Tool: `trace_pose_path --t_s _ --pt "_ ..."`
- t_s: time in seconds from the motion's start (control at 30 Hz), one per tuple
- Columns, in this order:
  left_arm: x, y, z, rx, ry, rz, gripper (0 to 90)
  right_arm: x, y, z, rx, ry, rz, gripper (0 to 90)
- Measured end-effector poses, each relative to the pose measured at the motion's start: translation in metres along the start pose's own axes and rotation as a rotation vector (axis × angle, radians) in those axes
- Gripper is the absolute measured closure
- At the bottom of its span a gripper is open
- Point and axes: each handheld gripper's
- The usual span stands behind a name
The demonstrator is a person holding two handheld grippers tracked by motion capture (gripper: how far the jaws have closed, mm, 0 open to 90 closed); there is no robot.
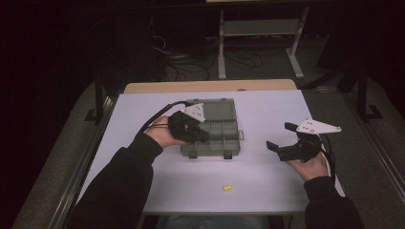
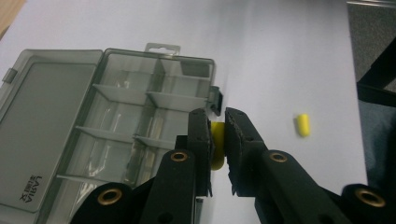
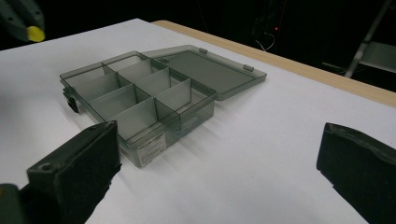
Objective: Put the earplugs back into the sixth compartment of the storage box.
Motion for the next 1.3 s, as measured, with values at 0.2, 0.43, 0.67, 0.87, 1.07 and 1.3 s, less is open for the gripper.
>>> trace_pose_path --t_s 0.2,0.43,0.67,0.87,1.07,1.3 --pt "0.006 0.006 -0.014 -0.018 -0.037 -0.026 80.8 0.000 0.000 0.000 -0.001 -0.002 -0.003 0.0" --pt "0.008 0.015 -0.018 -0.029 -0.030 -0.049 80.7 0.000 0.001 0.000 0.001 -0.009 -0.009 0.0" --pt "0.015 0.026 -0.021 -0.026 -0.030 -0.051 80.7 0.000 0.001 -0.001 0.001 -0.012 -0.015 0.0" --pt "0.024 0.035 -0.029 -0.034 -0.056 -0.054 80.7 0.000 0.000 -0.001 0.006 -0.012 -0.008 0.0" --pt "0.030 0.044 -0.032 -0.036 -0.060 -0.064 80.7 0.000 -0.001 0.000 0.011 -0.007 -0.007 0.0" --pt "0.038 0.056 -0.034 -0.029 -0.082 -0.068 80.6 0.000 -0.001 0.000 0.012 -0.007 -0.006 0.0"
Point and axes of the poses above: each handheld gripper's, and its own axes: y roughly forward along the jaws, x roughly out of its underside, z roughly to its right, and after that the axes turned 2 degrees about y, right-handed
